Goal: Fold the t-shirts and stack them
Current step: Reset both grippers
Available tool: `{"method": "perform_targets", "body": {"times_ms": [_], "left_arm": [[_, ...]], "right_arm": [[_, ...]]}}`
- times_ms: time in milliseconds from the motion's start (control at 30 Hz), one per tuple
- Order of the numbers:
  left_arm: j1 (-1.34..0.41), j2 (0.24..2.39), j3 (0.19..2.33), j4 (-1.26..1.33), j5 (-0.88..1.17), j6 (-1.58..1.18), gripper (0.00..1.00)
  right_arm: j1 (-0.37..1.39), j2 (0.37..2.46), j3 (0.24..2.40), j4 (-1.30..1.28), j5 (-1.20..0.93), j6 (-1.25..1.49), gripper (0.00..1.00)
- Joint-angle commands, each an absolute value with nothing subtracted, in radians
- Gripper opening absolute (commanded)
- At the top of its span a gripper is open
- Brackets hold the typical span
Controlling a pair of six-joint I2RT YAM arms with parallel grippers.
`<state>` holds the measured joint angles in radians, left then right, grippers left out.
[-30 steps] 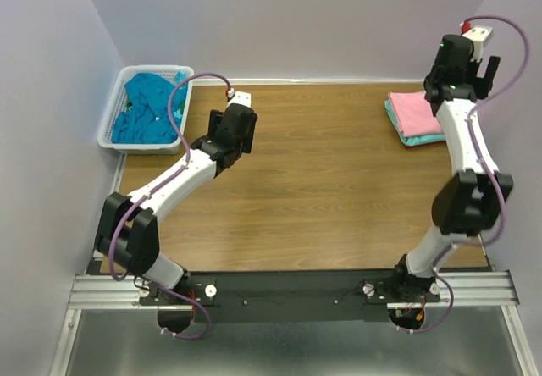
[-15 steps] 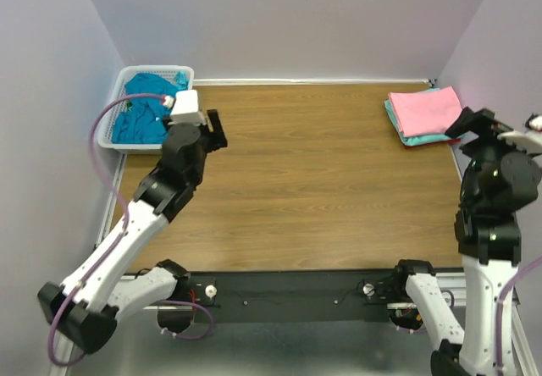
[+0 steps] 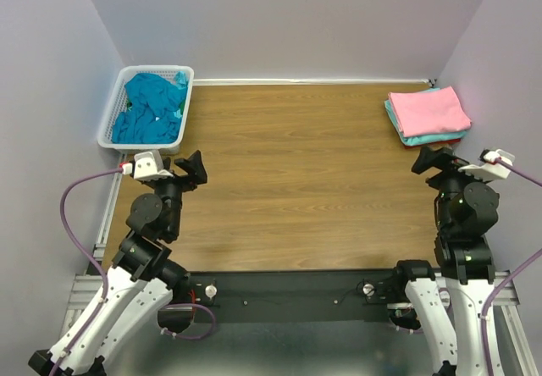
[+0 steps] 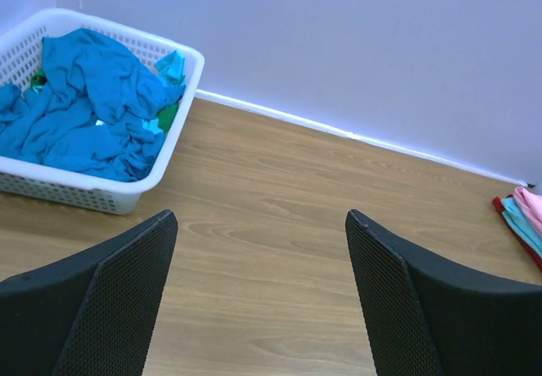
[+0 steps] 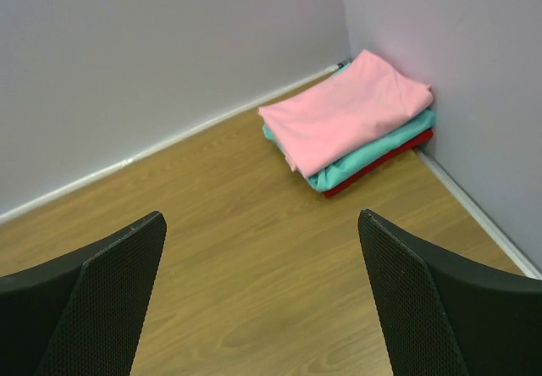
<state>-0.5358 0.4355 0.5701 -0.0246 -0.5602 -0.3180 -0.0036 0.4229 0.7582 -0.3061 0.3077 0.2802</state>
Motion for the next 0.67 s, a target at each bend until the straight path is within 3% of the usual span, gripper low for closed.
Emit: {"method": "perform_targets", "body": {"times_ms": [0, 633], "left_arm": [[-0.531, 0.397, 0.523, 0.095, -0.606, -0.359, 0.89], [-0.479, 0.545, 0.528, 0.123, -0.506, -0.334, 0.91]], "right_arm": [[0.021, 0.403, 0.712, -0.292, 0.276, 0.284, 1.0], [0.023, 0.396, 0.617, -0.216, 0.23, 0.273, 1.0]]}}
